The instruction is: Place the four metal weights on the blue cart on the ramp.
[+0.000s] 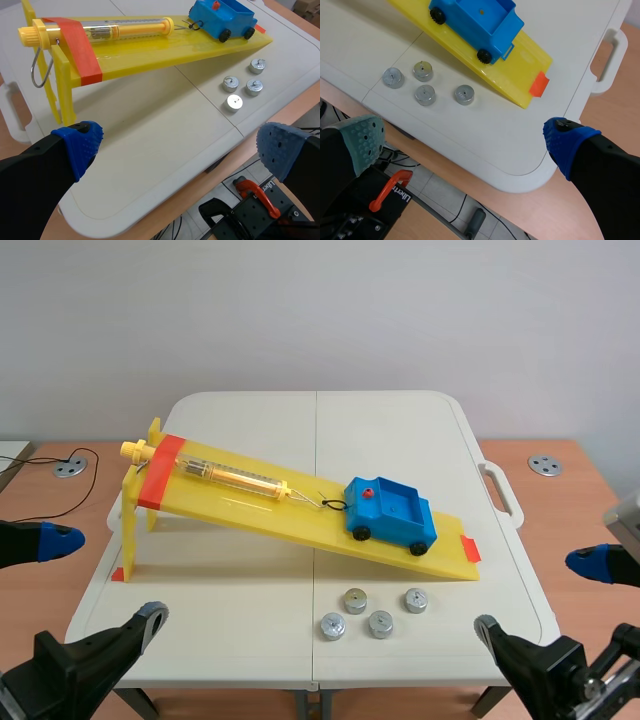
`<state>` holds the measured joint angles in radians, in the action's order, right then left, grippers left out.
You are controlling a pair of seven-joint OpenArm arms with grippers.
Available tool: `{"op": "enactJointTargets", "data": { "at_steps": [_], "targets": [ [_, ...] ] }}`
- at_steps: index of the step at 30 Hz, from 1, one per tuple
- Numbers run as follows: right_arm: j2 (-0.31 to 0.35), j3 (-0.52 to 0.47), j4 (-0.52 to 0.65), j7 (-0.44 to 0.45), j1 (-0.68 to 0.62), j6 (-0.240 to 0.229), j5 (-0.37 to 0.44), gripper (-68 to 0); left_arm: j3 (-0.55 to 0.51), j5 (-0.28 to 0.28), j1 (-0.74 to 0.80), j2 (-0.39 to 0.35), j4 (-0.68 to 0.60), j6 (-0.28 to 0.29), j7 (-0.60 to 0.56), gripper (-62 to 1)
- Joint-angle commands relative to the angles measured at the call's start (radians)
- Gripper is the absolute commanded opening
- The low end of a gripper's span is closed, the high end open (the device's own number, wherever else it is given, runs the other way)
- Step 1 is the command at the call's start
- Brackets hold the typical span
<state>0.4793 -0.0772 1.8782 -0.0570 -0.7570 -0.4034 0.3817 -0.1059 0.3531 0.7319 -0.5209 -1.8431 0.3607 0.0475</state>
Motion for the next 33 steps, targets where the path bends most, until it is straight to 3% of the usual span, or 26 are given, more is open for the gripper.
{"op": "enactJointTargets", "data": {
  "at_steps": [1,12,24,33],
  "targets": [
    [0.052,-0.042,0.047,0.108,0.009,0.034,0.021,-1.6,-0.015,0.080,0.018,-0.011,-0.076,0.009,-0.152,1.4],
    [0.043,-0.041,0.047,0.106,0.009,0.034,-0.040,-1.6,-0.015,0.073,0.018,-0.011,-0.071,0.009,-0.152,1.4],
    [0.040,-0.041,0.044,0.092,0.048,0.034,-0.040,-1.6,-0.015,0.073,0.018,-0.011,-0.071,0.009,-0.150,1.4],
    [0.025,-0.040,0.043,0.019,0.109,0.011,-0.039,-1.6,-0.015,0.073,0.011,0.022,-0.071,0.037,-0.034,1.4]
  ]
}}
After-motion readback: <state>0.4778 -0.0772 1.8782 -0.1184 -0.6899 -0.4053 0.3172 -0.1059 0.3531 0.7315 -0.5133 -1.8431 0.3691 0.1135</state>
